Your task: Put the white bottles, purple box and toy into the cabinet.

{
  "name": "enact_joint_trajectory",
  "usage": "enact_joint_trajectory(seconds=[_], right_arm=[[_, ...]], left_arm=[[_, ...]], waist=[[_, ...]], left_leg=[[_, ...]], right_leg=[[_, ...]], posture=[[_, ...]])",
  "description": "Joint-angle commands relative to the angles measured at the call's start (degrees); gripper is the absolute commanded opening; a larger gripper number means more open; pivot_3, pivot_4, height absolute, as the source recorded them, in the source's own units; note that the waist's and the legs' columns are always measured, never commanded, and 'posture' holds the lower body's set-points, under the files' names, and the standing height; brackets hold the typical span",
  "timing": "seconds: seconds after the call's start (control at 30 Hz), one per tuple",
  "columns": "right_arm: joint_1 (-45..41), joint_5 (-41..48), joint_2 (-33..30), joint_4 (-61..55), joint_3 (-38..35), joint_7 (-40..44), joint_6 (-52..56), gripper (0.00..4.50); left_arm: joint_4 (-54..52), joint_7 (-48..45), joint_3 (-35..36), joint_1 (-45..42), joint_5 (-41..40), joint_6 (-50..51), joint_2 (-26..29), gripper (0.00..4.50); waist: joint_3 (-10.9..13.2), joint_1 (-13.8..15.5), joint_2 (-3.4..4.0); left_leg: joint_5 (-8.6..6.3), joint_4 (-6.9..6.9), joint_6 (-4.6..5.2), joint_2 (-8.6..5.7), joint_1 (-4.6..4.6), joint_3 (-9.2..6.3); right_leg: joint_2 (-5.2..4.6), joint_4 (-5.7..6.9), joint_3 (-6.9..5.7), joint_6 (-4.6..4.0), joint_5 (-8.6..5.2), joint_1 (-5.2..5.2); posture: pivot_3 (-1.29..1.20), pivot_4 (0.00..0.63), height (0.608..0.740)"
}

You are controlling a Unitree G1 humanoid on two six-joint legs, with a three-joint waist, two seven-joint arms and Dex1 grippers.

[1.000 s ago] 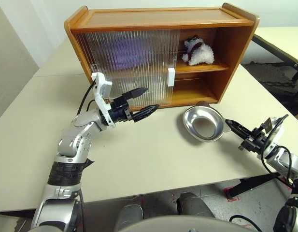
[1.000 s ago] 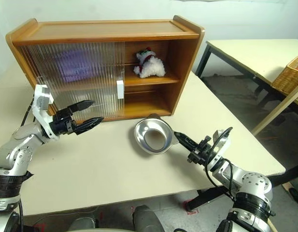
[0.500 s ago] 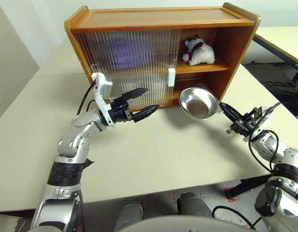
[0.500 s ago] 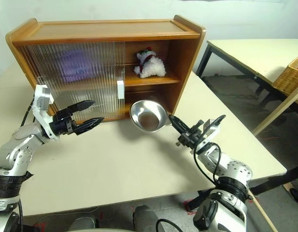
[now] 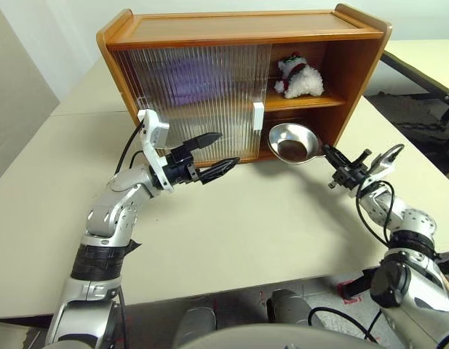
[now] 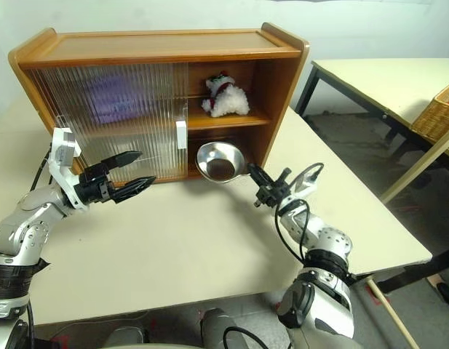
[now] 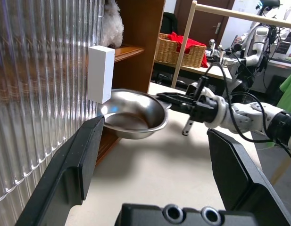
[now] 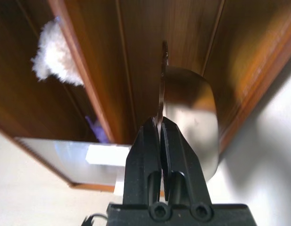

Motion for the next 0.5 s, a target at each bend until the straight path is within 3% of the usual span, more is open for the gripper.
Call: enact_joint_trajectory(seconds=[0.03, 0.5], right_arm=[[-4.6, -3.4, -0.7, 6.1, 1.2, 2.2, -5.5, 0.04], [-15.0, -10.0, -3.0, 25.6, -0.8, 6.4, -20.5, 0.04]], left_arm=[[-0.8, 0.2, -0.6, 0.1, 0.6, 0.1, 0.1, 4.50], [-1.9, 0.5, 0.1, 1.3, 0.3, 0.3, 0.9, 4.50]], waist=[[0.0, 0.0, 0.03], [0.0, 0.9, 0.05]], left_leg=[[0.00, 0.00, 0.00, 0.00, 0.00, -0.01], [0.01, 0.05, -0.02, 0.02, 0.03, -0.04]], right_leg=[[0.00, 0.00, 0.00, -0.03, 0.02, -0.01], [0.00, -0.01, 0.00, -0.17, 0.07, 0.01]], posture=[[-0.13, 0.001, 0.740], [-0.10, 0.001, 0.740]])
